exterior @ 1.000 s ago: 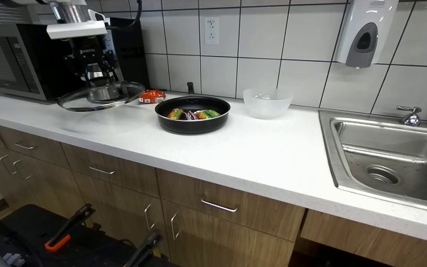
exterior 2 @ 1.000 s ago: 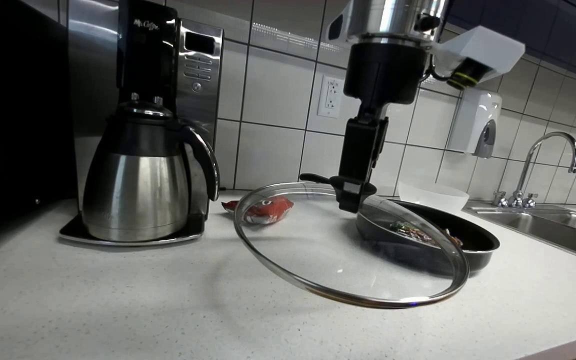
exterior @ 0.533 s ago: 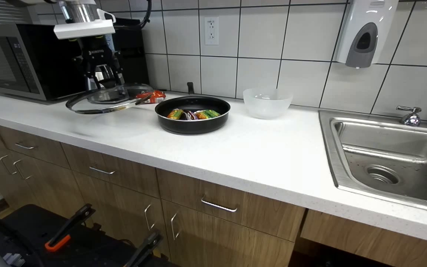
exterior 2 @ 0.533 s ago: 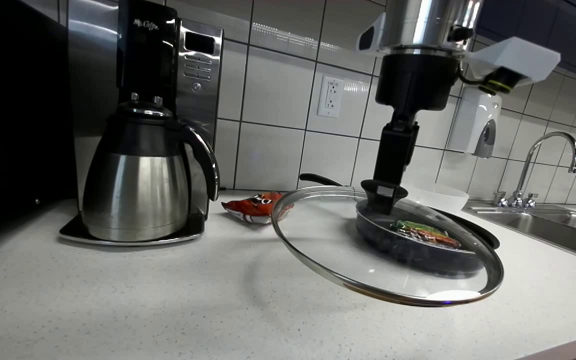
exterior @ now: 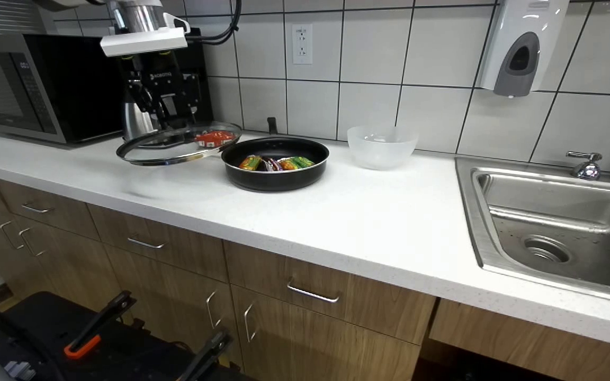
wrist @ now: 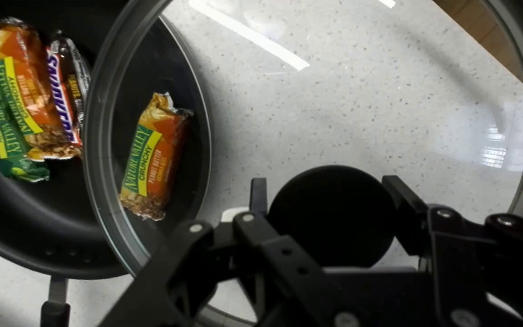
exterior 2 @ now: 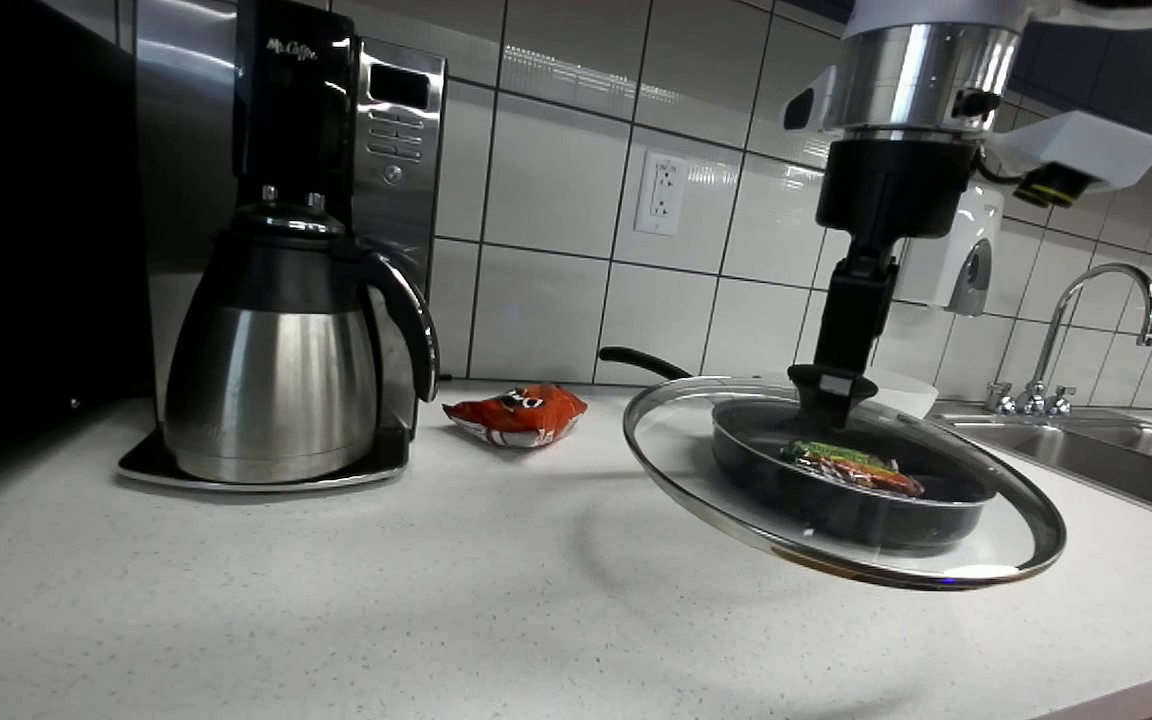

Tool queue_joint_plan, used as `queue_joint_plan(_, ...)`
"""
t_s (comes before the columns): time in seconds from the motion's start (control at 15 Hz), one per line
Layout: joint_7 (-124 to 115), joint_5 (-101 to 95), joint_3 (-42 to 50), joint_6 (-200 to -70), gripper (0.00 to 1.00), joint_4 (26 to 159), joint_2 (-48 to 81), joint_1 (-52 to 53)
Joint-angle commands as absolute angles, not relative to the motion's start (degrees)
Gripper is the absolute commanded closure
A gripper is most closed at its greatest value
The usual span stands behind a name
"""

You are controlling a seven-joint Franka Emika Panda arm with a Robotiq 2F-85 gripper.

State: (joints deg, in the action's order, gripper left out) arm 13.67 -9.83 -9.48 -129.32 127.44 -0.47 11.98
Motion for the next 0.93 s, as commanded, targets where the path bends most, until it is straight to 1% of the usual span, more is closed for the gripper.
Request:
queue_joint_plan(0.0, 16.7, -9.8, -8.6, -129.3, 0.61, 128.7, -4.0, 10.3)
queue_joint_plan(0.87, 25.1, -9.4, -4.2, -130.5, 0.61, 128.3, -3.3, 6.1)
